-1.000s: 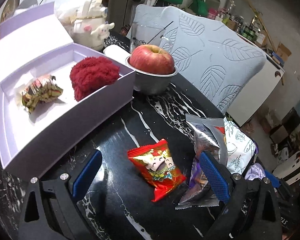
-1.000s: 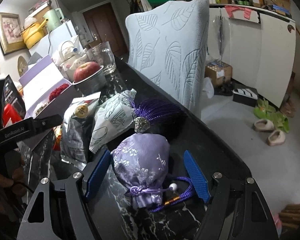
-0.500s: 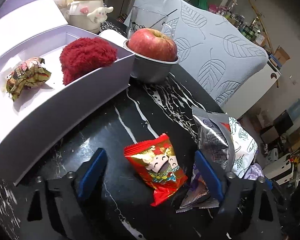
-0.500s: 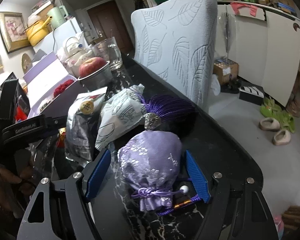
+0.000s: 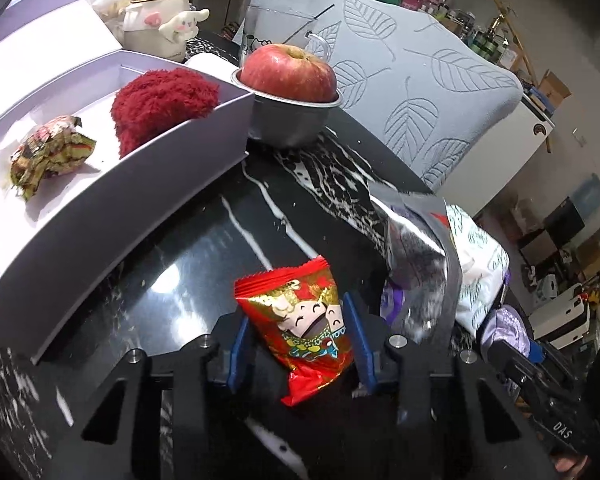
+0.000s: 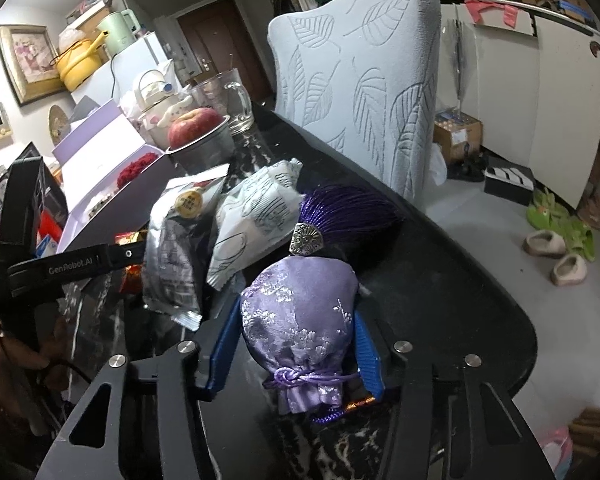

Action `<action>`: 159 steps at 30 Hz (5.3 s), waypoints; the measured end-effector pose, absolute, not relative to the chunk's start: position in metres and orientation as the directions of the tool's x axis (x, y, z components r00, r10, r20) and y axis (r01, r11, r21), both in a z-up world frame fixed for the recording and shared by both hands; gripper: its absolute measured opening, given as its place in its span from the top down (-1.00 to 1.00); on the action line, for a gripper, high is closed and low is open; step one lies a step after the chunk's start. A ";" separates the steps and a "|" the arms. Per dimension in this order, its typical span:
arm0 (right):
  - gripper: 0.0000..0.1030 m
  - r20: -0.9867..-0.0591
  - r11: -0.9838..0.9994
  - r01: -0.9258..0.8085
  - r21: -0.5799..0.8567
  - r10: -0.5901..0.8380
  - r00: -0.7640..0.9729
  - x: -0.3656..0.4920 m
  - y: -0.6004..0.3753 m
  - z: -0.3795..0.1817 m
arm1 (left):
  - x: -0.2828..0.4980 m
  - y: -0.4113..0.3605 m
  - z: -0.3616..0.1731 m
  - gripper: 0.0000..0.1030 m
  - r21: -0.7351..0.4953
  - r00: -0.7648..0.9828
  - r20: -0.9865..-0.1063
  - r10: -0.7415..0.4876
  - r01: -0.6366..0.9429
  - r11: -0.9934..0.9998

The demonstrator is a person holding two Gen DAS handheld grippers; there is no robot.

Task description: Organize soft objects

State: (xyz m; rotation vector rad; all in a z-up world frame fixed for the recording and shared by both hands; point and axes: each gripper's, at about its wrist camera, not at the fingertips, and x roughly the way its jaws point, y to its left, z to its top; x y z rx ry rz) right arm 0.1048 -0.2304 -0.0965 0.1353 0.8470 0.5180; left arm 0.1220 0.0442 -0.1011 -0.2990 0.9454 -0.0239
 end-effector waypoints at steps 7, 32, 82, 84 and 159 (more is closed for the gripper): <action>0.04 -0.686 0.857 -0.411 0.310 0.501 0.528 0.081 -0.219 -0.093 | 0.093 0.048 -0.100 0.17 -0.270 0.580 -0.800 -0.156 -0.114 0.956; 0.04 -0.690 0.743 -0.594 0.308 0.604 0.398 -0.011 -0.163 -0.095 | -0.031 0.061 -0.093 0.17 -0.217 0.542 -0.833 -0.111 -0.136 0.966; 0.19 -0.672 0.739 -0.640 0.211 0.585 0.453 -0.036 -0.162 -0.093 | -0.045 0.038 -0.094 0.32 -0.127 0.580 -0.810 -0.083 -0.035 0.991; 0.19 -0.667 0.728 -0.651 0.215 0.597 0.447 -0.040 -0.161 -0.091 | -0.049 0.038 -0.092 0.32 -0.138 0.585 -0.806 -0.092 -0.035 0.990; 0.19 -0.230 0.488 -0.870 0.066 0.856 0.463 0.089 -0.029 0.112 | 0.032 0.171 0.126 0.35 -0.134 0.925 -0.355 0.134 -0.192 0.972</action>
